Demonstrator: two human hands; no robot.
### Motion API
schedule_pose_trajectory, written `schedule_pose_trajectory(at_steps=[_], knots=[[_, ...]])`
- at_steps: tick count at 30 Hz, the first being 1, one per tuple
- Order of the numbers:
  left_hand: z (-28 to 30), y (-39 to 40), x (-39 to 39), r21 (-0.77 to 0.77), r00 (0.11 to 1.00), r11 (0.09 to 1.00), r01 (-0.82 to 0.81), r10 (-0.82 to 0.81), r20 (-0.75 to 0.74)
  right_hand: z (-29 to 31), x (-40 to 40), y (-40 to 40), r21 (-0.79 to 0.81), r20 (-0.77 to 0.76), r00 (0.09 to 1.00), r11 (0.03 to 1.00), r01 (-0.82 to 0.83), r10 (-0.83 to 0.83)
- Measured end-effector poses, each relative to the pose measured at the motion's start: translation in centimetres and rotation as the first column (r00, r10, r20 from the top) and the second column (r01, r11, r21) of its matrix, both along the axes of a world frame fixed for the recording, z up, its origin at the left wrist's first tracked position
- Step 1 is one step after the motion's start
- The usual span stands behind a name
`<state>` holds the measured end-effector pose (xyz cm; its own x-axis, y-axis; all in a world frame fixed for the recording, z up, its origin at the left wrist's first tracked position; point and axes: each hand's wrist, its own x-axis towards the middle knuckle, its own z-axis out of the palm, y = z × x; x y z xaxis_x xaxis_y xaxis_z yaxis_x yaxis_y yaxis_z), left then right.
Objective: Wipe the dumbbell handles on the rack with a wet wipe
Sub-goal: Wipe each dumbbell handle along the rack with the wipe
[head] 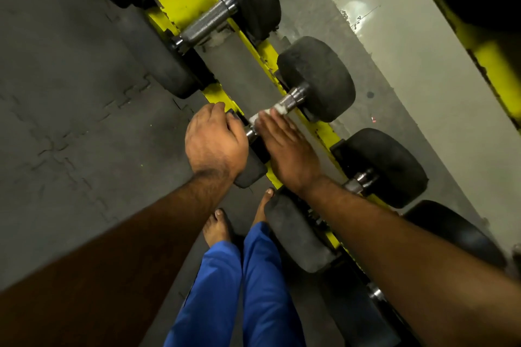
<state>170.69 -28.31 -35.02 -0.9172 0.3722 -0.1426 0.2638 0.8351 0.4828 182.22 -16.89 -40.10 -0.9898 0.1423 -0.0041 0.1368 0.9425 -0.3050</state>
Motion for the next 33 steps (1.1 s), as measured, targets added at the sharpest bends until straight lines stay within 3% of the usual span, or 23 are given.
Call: schedule_pose_trajectory(at_steps=[2,6,12,15,18,23,27,29,31,33], knots=[[-0.1,0.0,0.0,0.005,1.0,1.0,-0.001,0.001,-0.003,-0.2,0.1,1.4,0.042,0.004,0.998,0.997,-0.063,0.063],[-0.4,-0.1,0.0,0.007,1.0,1.0,0.001,-0.001,-0.001,-0.3,-0.4,2.7,0.022,-0.055,0.983,0.985,0.174,-0.172],[-0.3,0.0,-0.1,0.005,1.0,1.0,-0.012,0.012,0.006,-0.6,1.0,-0.6,-0.029,0.034,0.991,0.991,-0.132,0.133],[-0.3,0.0,0.0,0.015,1.0,1.0,-0.006,0.006,0.001,-0.2,0.6,1.6,0.057,0.003,1.0,0.998,0.015,-0.015],[-0.3,0.0,0.0,0.013,1.0,1.0,0.0,0.0,0.001,0.0,0.1,1.7,0.012,-0.047,0.972,0.972,0.233,-0.232],[-0.3,0.0,0.1,0.014,1.0,1.0,-0.01,0.01,-0.004,-0.2,0.9,0.1,-0.009,0.044,0.998,0.999,-0.036,0.036],[-0.3,0.0,0.1,0.019,1.0,1.0,-0.012,0.012,0.005,0.1,0.0,2.9,0.05,-0.013,0.973,0.972,0.23,-0.229],[-0.3,0.0,0.1,0.012,1.0,1.0,-0.016,0.016,0.012,0.0,-0.3,0.8,-0.038,-0.032,0.986,0.986,0.16,-0.161],[-0.3,0.1,0.1,0.01,1.0,1.0,-0.02,0.02,0.013,-0.2,0.3,-1.0,-0.114,0.03,0.998,0.992,-0.047,0.051],[-0.3,0.1,0.1,0.001,1.0,1.0,-0.024,0.024,0.005,-0.1,0.6,0.1,-0.085,0.064,0.978,0.977,-0.193,0.199]])
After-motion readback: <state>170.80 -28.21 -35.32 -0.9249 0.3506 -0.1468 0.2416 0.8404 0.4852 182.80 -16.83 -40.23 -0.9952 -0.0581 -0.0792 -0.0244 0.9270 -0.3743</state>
